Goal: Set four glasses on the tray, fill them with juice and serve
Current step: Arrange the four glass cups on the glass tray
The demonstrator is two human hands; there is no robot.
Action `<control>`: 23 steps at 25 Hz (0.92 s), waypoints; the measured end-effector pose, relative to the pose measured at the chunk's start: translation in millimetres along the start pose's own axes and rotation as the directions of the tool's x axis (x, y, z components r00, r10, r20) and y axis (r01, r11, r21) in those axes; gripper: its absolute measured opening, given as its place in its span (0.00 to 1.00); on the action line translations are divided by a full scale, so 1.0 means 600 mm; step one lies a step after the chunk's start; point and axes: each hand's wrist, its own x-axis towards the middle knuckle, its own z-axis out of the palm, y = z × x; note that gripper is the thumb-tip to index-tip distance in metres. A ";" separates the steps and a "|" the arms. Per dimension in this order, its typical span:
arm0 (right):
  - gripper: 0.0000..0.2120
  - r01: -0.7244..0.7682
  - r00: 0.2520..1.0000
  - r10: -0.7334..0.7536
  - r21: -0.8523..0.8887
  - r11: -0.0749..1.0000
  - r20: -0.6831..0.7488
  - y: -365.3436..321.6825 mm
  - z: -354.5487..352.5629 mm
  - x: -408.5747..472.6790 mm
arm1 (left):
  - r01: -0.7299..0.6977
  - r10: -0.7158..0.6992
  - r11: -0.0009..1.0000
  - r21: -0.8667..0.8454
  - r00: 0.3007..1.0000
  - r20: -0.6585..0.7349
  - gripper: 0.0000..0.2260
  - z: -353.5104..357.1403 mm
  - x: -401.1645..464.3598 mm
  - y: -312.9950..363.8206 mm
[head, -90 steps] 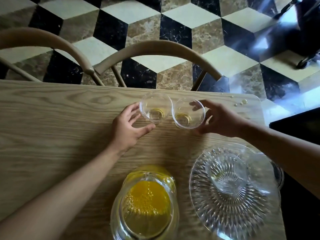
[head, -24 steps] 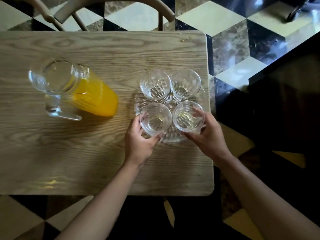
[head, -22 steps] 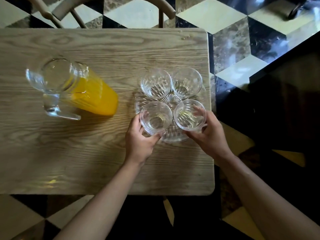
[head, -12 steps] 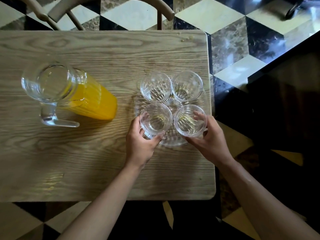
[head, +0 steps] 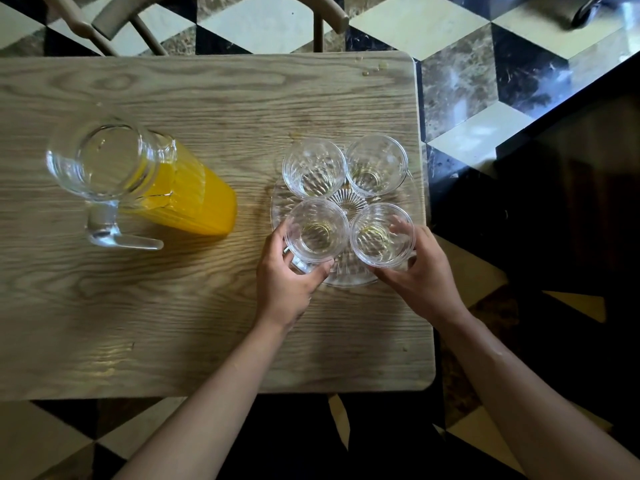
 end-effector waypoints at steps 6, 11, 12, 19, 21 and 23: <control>0.38 -0.046 0.996 0.042 0.049 0.998 0.080 0.013 -0.020 -0.001 | -0.040 0.040 0.999 -0.008 0.999 0.026 0.40 -0.005 -0.010 0.005; 0.30 -0.101 0.994 0.105 0.103 0.990 -0.032 0.037 -0.071 0.052 | -0.018 0.016 0.971 -0.238 1.000 -0.009 0.30 -0.064 -0.001 0.006; 0.29 -0.120 0.991 0.126 0.130 0.984 -0.034 0.035 -0.076 0.072 | -0.013 0.011 0.957 -0.291 1.000 -0.010 0.28 -0.074 0.018 0.011; 0.39 -0.146 0.989 0.142 0.199 0.969 0.034 0.011 -0.039 0.182 | 0.023 0.001 0.861 -0.509 0.999 0.048 0.25 -0.040 0.126 0.072; 0.40 -0.156 0.987 0.148 0.179 0.971 0.057 0.004 -0.033 0.197 | 0.059 -0.013 0.858 -0.511 0.995 0.094 0.28 -0.027 0.145 0.080; 0.41 -0.149 0.988 0.141 0.149 0.977 0.066 0.000 -0.032 0.203 | 0.076 -0.012 0.875 -0.479 0.991 0.135 0.31 -0.014 0.155 0.083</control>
